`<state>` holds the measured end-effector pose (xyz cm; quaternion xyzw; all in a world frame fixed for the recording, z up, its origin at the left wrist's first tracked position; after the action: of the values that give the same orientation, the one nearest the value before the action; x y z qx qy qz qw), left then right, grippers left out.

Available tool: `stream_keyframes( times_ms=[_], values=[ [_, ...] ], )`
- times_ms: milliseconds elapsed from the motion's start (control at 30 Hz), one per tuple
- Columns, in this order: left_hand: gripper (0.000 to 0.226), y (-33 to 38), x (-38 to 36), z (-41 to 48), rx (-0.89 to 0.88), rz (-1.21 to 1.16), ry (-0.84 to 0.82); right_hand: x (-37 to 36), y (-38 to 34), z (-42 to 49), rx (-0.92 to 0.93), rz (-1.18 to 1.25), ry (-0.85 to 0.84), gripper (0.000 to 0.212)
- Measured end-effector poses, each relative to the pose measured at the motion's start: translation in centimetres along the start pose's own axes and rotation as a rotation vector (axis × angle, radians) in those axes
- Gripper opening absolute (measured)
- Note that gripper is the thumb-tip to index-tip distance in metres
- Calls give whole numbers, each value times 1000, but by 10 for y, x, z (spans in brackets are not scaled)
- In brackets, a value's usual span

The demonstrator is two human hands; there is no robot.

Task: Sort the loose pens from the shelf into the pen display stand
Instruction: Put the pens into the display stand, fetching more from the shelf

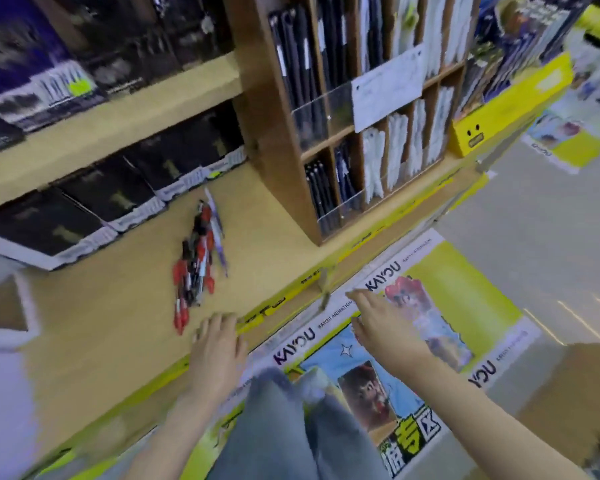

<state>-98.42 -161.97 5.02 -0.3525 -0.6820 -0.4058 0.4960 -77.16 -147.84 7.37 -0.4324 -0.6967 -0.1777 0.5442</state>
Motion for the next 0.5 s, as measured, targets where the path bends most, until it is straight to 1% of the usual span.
stream_keyframes(
  times_ms=[67, 133, 200, 267, 333, 400, 500],
  values=[
    [30, -32, 16, 9, 135, -88, 79, -1, -35, 21, 66, 41, -7, 41],
    [35, -63, 25, 26, 294, -188, 136, -3, -69, 46, 99, 169, -30, 41],
    [35, -90, 23, 49, 422, -334, 164, -10, -98, 75, 73, 302, -50, 46],
    [38, -105, 16, 70, 535, -421, 143, -18, -123, 102, 11, 419, -82, 49],
    [43, -104, 12, 87, 593, -465, 122, -25, -145, 127, -40, 483, -86, 51],
    [45, -95, 15, 103, 600, -513, 132, -29, -166, 147, -73, 519, -62, 51],
    [46, -87, 9, 119, 633, -630, 120, -33, -196, 164, -93, 574, -61, 43]
  ],
)
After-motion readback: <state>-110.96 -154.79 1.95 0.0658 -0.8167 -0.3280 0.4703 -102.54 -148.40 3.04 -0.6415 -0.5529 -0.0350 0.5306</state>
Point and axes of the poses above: each hand's wrist, its own z-axis towards the middle knuckle, its own x-axis out of the back of the hand, y = z × x, the point moved 4 cm from there along z, towards the middle knuckle, and after that the axes turned 6 degrees about -x, right-handed, at the moved point
